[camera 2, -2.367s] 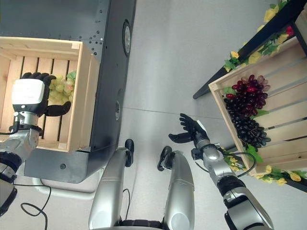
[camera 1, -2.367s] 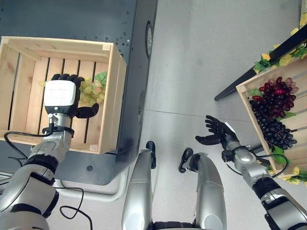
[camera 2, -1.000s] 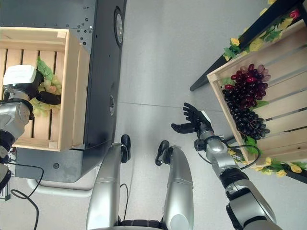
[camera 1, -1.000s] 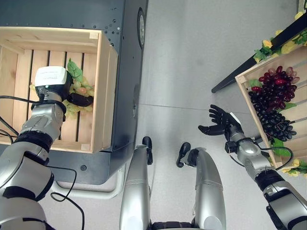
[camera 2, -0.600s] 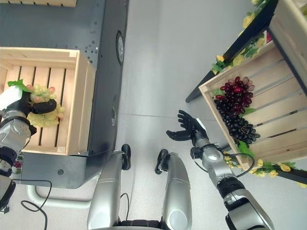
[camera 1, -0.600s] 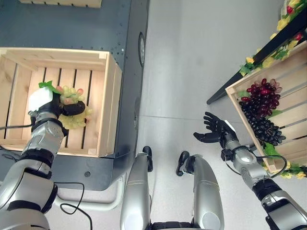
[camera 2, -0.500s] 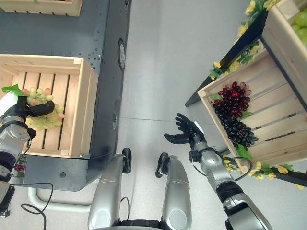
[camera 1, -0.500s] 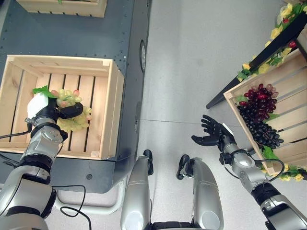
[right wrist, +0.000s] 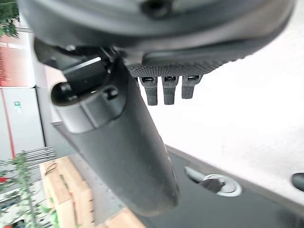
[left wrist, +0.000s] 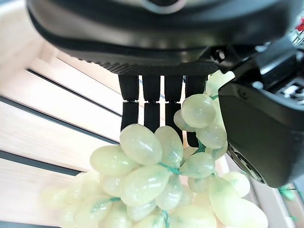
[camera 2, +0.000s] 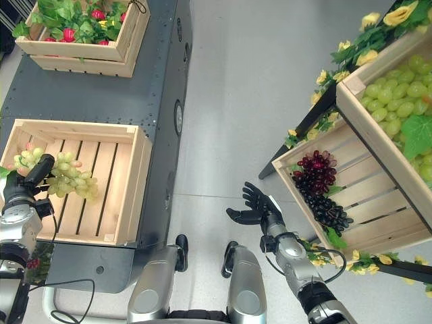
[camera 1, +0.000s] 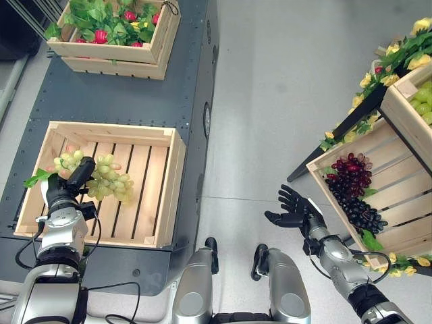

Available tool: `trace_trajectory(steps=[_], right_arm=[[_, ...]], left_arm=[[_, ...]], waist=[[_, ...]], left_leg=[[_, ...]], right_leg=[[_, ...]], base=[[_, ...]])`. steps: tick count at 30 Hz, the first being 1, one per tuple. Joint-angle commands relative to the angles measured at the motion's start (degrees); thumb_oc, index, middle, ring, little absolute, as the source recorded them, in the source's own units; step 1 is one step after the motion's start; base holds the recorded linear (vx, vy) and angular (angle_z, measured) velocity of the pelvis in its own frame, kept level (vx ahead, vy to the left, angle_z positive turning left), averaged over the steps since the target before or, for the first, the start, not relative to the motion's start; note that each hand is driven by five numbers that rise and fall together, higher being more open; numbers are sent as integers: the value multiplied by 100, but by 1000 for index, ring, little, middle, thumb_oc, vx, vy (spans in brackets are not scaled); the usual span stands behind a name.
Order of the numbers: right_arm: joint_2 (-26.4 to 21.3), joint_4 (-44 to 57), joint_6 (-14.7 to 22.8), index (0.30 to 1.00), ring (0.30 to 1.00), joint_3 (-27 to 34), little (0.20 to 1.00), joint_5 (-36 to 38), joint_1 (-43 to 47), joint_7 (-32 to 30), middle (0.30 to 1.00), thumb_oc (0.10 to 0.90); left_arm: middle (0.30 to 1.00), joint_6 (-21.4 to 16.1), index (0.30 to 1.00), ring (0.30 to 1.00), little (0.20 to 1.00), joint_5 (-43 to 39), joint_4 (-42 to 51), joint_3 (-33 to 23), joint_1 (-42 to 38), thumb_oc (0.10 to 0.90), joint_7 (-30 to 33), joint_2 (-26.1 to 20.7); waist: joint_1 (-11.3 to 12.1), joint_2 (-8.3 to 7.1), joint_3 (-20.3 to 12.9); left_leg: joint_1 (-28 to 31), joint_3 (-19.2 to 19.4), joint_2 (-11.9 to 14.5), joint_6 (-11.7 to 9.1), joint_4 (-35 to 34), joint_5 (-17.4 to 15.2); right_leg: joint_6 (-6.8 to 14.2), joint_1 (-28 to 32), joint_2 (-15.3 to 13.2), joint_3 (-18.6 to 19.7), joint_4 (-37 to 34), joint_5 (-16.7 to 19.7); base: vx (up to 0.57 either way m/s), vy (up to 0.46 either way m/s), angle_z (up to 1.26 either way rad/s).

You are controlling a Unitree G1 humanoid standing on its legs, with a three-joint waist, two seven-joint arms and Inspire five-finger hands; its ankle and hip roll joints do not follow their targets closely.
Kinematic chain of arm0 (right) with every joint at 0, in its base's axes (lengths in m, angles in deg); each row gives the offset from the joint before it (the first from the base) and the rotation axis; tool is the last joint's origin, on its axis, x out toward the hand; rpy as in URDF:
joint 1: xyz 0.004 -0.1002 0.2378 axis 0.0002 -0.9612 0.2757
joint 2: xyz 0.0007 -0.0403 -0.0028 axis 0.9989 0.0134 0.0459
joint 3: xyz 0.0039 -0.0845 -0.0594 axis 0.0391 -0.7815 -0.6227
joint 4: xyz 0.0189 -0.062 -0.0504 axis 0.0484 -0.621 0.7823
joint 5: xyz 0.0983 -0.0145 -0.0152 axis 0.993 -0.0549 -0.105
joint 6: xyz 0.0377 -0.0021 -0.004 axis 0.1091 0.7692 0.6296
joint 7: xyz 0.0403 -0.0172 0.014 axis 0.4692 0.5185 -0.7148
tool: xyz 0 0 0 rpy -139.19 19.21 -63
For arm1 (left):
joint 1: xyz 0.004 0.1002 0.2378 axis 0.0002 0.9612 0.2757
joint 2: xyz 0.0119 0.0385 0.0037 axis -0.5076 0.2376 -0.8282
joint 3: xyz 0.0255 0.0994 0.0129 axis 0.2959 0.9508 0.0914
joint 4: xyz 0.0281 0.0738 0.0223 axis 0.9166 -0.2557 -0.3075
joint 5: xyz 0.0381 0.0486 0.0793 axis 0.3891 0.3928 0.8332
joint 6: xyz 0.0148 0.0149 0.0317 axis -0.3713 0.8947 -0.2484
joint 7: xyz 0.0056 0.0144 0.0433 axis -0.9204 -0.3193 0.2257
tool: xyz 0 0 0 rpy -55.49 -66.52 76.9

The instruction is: Pick up the fruits from the basket on one side to the basket on the other side

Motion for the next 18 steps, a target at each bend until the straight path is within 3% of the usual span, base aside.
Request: trace_trajectory(steps=[1,3,11,15,18], right_arm=[[-36,396,529,900,900,270,900,81,-48,346,900,800],[-59,524,547,900,900,304,900,83,-107,552,900,800],[-174,641,452,900,900,179,900,354,492,1152,900,800],[-253,999,369,900,900,39,900,316,979,1186,900,800],[-290,1220,99,900,900,-53,900,327,1404,1135,900,800]], left_arm=[[300,-1076,300,300,300,145,464,-299,-7,400,119,-304],[300,-1225,300,300,300,717,822,-175,99,400,117,-297],[300,-1513,300,300,300,1613,1673,452,-372,400,-55,-474],[300,-1601,300,300,300,1588,2013,672,-756,400,-196,-745],[300,-1587,300,300,300,1610,2124,910,-1189,400,-258,-872]], waist=[[-76,316,-1141],[-60,363,-1459],[42,426,-2090],[73,436,-2310],[96,438,-2439]], left_leg=[[600,-41,-549,175,-765,-174],[933,-101,-579,133,-1211,-56],[1497,-329,-588,44,-2147,312],[1608,-300,-580,14,-2419,403],[1689,-319,-564,-15,-2752,534]], right_leg=[[-106,489,128,73,-849,362],[-87,914,224,18,-1402,472],[3,1613,400,-9,-2674,1052],[57,1780,461,27,-3185,1304],[90,1866,516,14,-3521,1466]], base=[[81,-57,3],[80,-63,2],[17,-73,9],[-3,-73,5],[-16,-83,-2]])
